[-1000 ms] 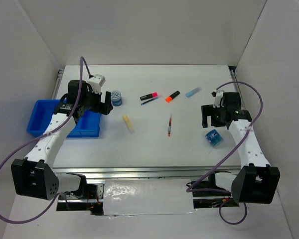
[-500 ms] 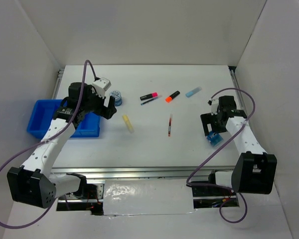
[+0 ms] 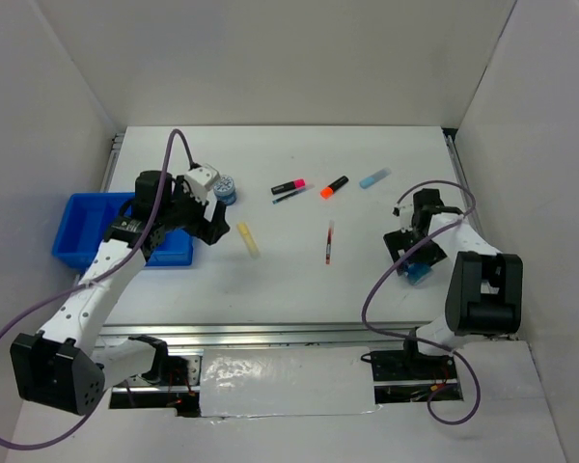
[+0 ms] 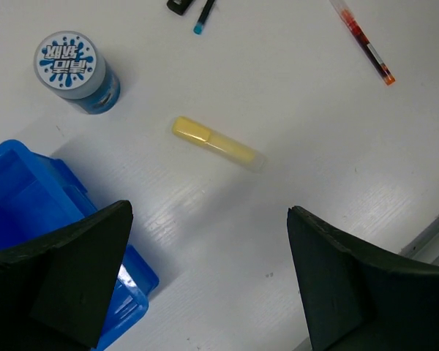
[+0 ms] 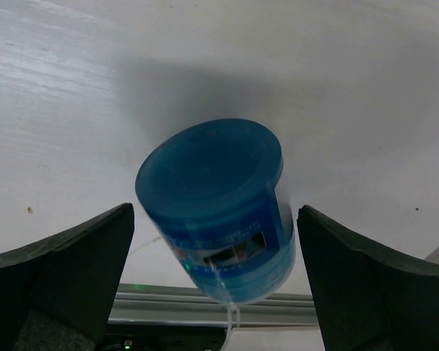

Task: Sort the stationery into containers
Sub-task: Pick up the stationery from the corner of the board, then place the stationery in the storage box.

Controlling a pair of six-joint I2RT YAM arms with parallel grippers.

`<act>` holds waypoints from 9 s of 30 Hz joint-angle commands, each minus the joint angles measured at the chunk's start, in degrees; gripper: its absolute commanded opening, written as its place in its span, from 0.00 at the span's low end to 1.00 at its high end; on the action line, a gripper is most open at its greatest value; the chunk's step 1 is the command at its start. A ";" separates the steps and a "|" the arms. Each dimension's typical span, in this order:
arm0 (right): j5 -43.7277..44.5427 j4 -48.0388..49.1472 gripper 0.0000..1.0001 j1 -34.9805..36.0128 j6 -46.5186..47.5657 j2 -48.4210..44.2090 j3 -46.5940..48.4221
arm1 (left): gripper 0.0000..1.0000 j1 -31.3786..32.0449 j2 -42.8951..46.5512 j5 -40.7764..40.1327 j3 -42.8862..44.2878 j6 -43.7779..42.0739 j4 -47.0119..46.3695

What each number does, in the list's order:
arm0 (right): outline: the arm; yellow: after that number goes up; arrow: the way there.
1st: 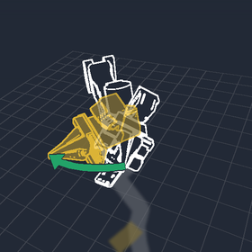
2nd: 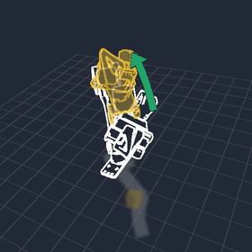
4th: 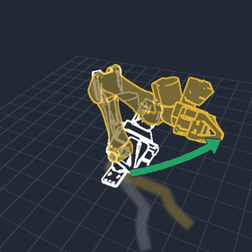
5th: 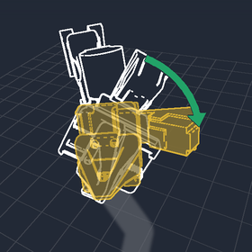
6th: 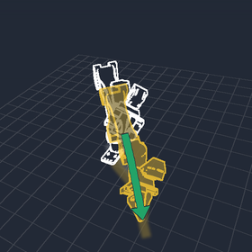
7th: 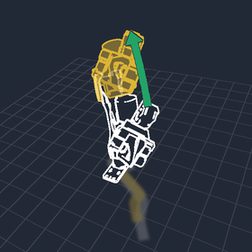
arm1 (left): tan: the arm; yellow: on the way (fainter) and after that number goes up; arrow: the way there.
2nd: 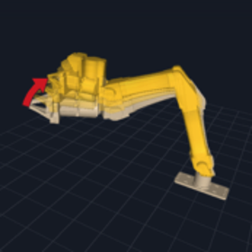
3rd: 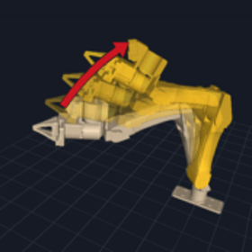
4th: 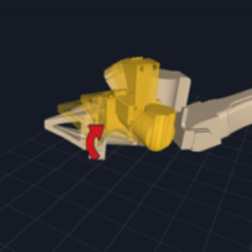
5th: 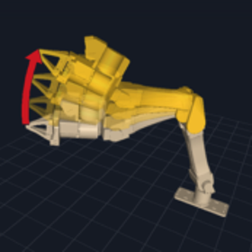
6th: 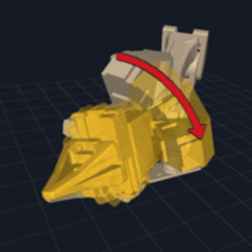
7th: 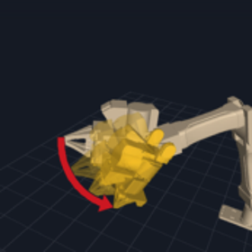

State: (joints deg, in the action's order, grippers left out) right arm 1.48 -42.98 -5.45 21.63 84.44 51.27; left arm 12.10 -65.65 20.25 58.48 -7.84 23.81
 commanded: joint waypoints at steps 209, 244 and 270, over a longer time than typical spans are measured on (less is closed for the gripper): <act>-34.26 -3.87 0.94 0.62 -28.74 -2.00 19.93 | 0.00 -49.63 -18.54 19.03 -7.50 -3.43 -50.08; -33.47 -4.74 0.94 0.88 -29.98 0.81 20.10 | 0.00 -48.22 -29.80 17.10 -5.39 -0.34 -60.37; -32.41 -3.60 0.94 4.66 -32.35 2.57 20.28 | 0.09 -49.27 -34.19 20.53 -6.53 -0.61 -62.57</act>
State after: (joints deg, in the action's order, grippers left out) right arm -31.29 -47.99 -1.69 -10.26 87.05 70.28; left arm -36.93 -99.55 37.87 51.40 -8.67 -30.98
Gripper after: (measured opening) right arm 0.943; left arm 0.767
